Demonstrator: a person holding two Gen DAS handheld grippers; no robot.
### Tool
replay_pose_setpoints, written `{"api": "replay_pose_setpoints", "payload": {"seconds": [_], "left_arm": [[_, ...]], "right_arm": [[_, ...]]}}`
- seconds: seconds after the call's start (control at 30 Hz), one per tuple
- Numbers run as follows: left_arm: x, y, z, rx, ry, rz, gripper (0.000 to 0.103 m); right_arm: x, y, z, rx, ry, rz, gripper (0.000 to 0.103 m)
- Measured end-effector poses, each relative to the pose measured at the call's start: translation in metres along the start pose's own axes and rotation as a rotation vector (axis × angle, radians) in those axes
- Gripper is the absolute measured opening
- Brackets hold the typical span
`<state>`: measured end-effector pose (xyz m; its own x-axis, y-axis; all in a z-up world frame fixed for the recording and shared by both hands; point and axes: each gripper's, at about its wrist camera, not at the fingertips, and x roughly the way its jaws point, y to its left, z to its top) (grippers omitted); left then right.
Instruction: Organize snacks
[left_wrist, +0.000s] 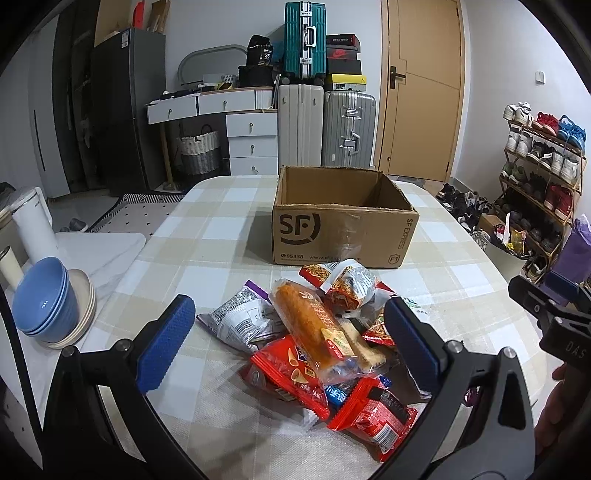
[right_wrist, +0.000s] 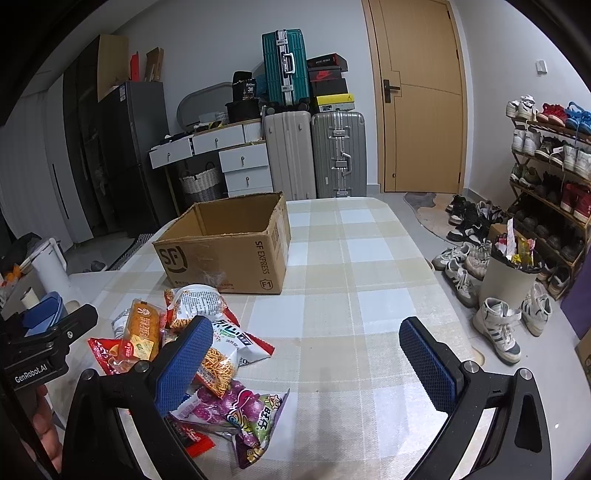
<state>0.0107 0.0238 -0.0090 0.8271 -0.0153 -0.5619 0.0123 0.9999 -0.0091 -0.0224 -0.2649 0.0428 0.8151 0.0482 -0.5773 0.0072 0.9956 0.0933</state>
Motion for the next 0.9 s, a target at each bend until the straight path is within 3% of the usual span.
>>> {"api": "replay_pose_setpoints", "payload": {"seconds": [0.6, 0.8, 0.9], "left_arm": [[0.002, 0.006, 0.001, -0.019, 0.010, 0.014, 0.102], [0.012, 0.041, 0.002, -0.084, 0.060, 0.025, 0.102], [0.016, 0.061, 0.000, -0.108, 0.091, 0.024, 0.102]], "right_arm": [[0.006, 0.006, -0.002, -0.030, 0.017, 0.035, 0.103], [0.030, 0.017, -0.016, -0.072, 0.164, 0.200, 0.103], [0.049, 0.024, -0.028, -0.091, 0.284, 0.290, 0.103]]}}
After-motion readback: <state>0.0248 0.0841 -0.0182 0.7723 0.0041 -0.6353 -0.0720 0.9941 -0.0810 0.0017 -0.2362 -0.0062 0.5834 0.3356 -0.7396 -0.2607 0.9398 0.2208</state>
